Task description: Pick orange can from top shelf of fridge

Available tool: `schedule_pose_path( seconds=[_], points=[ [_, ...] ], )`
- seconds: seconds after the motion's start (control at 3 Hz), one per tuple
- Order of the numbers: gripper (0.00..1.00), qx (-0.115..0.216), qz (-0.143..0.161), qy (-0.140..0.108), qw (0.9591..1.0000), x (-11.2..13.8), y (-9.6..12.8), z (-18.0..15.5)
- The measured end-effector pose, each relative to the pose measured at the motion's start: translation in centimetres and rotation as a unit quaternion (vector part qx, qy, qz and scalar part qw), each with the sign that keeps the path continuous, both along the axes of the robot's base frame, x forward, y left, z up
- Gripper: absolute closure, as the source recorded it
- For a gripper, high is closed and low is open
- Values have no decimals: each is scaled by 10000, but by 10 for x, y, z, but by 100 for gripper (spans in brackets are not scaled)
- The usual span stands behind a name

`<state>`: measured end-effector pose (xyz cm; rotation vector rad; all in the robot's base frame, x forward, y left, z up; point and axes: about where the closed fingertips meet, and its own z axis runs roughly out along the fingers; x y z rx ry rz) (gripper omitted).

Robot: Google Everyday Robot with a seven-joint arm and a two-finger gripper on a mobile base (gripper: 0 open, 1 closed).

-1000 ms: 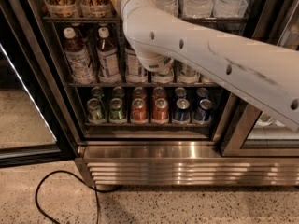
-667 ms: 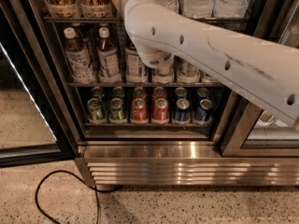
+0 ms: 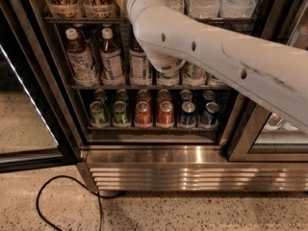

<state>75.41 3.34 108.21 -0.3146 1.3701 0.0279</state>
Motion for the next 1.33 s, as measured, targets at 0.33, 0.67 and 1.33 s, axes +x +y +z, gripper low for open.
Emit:
schedule_pose_path(
  seconds=[0.33, 0.67, 1.33],
  points=[
    [100, -169, 159, -112, 9997, -22, 5, 8],
    [100, -332, 402, -381, 9979, -55, 13, 27],
    [100, -713, 1006, -730, 9897, -118, 27, 80]
  ],
)
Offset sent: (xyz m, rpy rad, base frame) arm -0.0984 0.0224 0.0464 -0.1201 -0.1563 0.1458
